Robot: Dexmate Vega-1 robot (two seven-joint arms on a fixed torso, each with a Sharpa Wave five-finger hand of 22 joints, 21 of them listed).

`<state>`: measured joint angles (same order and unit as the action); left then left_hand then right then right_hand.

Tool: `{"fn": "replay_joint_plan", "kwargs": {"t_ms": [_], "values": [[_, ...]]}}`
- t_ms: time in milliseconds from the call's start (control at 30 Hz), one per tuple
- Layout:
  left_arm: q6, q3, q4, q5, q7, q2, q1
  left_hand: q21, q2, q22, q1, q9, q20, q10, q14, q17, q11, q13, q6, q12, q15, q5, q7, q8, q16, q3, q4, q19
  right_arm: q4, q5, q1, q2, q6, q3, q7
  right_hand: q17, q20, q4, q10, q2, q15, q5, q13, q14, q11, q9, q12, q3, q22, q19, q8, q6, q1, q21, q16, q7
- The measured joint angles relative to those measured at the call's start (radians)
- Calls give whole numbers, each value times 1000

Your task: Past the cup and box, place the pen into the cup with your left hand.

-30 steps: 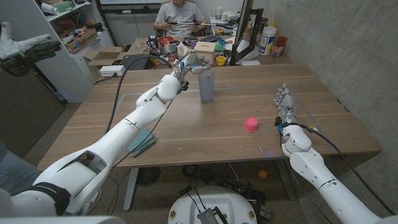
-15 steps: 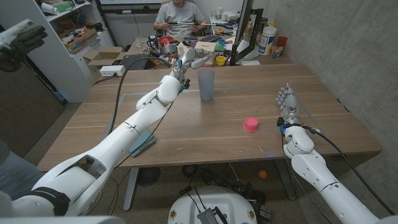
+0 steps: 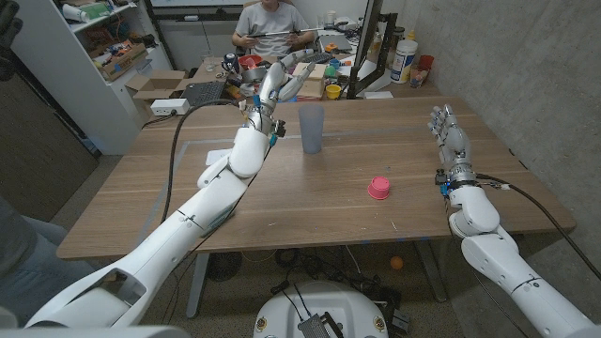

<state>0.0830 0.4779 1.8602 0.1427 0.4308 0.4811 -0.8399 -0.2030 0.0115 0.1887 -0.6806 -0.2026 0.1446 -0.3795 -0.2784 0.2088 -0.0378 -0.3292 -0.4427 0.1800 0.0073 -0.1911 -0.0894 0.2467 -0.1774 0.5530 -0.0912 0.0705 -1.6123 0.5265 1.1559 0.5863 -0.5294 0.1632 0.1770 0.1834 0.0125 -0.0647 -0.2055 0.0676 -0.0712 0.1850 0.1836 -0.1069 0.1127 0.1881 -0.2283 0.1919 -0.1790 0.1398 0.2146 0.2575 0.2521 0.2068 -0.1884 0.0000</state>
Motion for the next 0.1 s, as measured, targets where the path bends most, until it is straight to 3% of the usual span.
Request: {"fn": "replay_joint_plan", "kwargs": {"t_ms": [100], "values": [[-22,0,33,-7,27,-3,-41,3,1,0,1,0,3,2,0,0,2,0,0,0,0,0,0,0,0,-3,-3,-3,0,2,-24,0,-40,0,-57,0,0,0,0,0,0,0,0,0,0,0,0,0,0,0,-1,0,0,0,0,0]]}}
